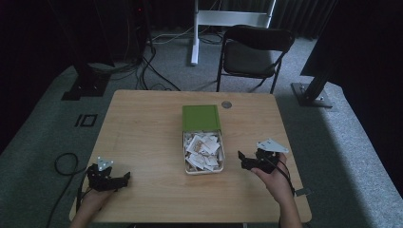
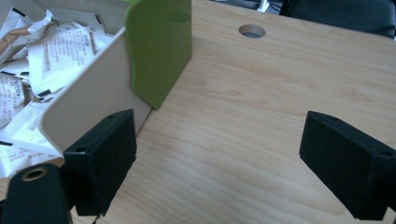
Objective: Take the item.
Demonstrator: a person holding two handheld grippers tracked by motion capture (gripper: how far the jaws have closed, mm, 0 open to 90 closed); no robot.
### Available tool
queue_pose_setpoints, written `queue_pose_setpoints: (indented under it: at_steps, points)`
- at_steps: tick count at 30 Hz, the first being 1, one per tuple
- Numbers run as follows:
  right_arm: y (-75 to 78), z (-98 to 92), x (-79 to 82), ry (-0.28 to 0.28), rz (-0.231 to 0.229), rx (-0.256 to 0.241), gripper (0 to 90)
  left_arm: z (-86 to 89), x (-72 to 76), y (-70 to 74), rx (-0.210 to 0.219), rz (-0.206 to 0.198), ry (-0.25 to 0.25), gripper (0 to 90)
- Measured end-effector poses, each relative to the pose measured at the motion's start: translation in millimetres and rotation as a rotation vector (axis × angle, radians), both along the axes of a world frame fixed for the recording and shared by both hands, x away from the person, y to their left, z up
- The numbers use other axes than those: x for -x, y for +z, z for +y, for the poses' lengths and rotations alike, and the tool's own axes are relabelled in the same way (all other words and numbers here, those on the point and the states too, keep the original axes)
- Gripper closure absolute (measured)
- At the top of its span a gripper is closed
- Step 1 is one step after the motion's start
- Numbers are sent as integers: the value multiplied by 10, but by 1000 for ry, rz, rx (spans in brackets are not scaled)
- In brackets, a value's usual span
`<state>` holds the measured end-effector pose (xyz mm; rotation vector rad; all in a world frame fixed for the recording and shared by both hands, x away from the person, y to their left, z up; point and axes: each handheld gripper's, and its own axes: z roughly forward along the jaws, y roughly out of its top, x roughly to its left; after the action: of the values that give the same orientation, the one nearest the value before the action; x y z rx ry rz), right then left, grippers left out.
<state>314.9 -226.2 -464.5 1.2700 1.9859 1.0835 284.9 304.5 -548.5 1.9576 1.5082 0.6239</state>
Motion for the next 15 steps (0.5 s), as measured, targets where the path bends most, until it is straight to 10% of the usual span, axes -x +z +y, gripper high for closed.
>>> queue_pose_setpoints:
  at_steps: [15]
  points:
    - [171, 275, -76, 44, -39, -33, 111, 2, 1, 3, -3, 3, -2, 23]
